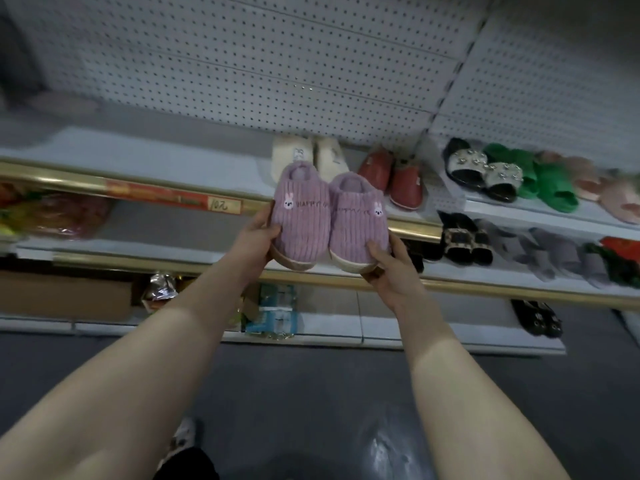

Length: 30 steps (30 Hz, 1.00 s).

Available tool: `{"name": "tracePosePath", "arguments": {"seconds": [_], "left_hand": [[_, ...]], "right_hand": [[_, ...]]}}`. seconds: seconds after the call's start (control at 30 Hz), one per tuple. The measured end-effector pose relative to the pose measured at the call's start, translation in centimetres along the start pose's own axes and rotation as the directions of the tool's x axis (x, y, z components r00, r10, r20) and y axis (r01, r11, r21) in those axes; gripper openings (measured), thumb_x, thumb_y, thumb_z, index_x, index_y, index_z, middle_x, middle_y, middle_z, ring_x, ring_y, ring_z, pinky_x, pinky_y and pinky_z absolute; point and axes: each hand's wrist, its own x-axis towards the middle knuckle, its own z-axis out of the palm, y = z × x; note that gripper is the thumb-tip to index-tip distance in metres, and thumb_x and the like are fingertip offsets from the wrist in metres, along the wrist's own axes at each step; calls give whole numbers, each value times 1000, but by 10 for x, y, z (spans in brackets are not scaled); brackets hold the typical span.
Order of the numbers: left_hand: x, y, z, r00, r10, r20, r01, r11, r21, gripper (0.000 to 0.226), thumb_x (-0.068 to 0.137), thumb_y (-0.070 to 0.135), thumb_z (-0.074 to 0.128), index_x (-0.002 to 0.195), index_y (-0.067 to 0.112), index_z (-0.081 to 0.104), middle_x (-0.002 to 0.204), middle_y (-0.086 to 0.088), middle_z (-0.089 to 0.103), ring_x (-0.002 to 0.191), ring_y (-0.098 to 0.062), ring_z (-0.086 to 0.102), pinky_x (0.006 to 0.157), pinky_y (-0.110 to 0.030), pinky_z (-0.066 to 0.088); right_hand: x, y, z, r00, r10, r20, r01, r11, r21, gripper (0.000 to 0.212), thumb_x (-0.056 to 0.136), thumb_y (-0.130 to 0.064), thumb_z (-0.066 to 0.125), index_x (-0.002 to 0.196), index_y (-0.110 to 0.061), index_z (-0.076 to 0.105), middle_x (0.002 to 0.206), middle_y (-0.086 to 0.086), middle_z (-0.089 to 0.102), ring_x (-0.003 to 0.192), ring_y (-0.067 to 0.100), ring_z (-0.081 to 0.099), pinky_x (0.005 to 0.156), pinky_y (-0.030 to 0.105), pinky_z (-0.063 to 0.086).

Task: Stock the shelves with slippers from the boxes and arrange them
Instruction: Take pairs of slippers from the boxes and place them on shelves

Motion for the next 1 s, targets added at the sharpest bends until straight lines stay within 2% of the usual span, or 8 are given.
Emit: {"name": "tracePosePath", "arguments": {"seconds": [0.07,0.17,0.23,0.4,0.5,0.6,0.77,1.0], "left_hand": [[10,9,-19,1000,14,-18,-14,1000,-1,49,101,1,35,144,24,43,117,7,64,108,-17,61,74,-32,56],[30,22,-49,999,21,-37,-21,1000,-13,51,101,2,36,148,24,38,129,1,58,113,-21,58,85,-39,56],[47,32,-72,999,25,-35,-25,1000,-2,51,102,3,36,149,23,36,134,-1,55,116,-22,57,86,-39,56],[104,69,-124,994,33,-108,-33,999,4,53,101,2,39,150,21,33,139,-2,51,122,-26,54,100,-49,47],[141,93,-150,980,51,-191,-50,999,11,53,100,4,46,149,21,34,136,-5,54,114,-26,59,98,-47,48],[173,113,-173,972,58,-229,-53,998,26,55,98,6,51,149,20,35,128,-10,56,104,-25,63,84,-35,55],[220,132,-205,974,17,-228,-6,999,46,56,99,8,51,150,20,31,136,-11,51,108,-28,59,91,-40,52],[280,130,-231,975,-35,-217,64,990,128,56,99,3,45,149,23,32,137,-8,50,107,-30,58,83,-37,52]], "right_hand": [[14,4,20,1000,8,7,-8,1000,-1,53,87,-4,70,134,-22,55,126,5,67,111,26,67,83,42,57],[37,14,50,1000,20,20,-19,999,-44,56,89,-2,66,139,-22,50,128,8,65,111,27,66,81,41,57],[52,22,72,999,27,16,-26,998,-50,56,90,-2,65,140,-22,48,130,10,63,112,28,65,82,41,57],[92,40,135,999,32,-27,-33,999,-22,51,91,0,63,135,-23,53,131,11,61,112,29,63,74,38,58],[120,48,171,999,34,-37,-35,999,-20,49,91,-1,64,132,-26,55,131,10,62,115,30,62,81,40,57],[141,54,203,997,54,-51,-55,998,-17,52,90,-2,66,134,-26,53,129,10,63,115,29,63,80,38,57],[170,63,241,996,47,-75,-49,998,-32,54,89,2,65,136,-21,52,126,10,62,109,30,64,73,36,58],[200,70,265,993,47,-110,-59,992,-111,59,89,3,64,140,-21,47,121,3,63,107,28,64,84,49,58]]}}
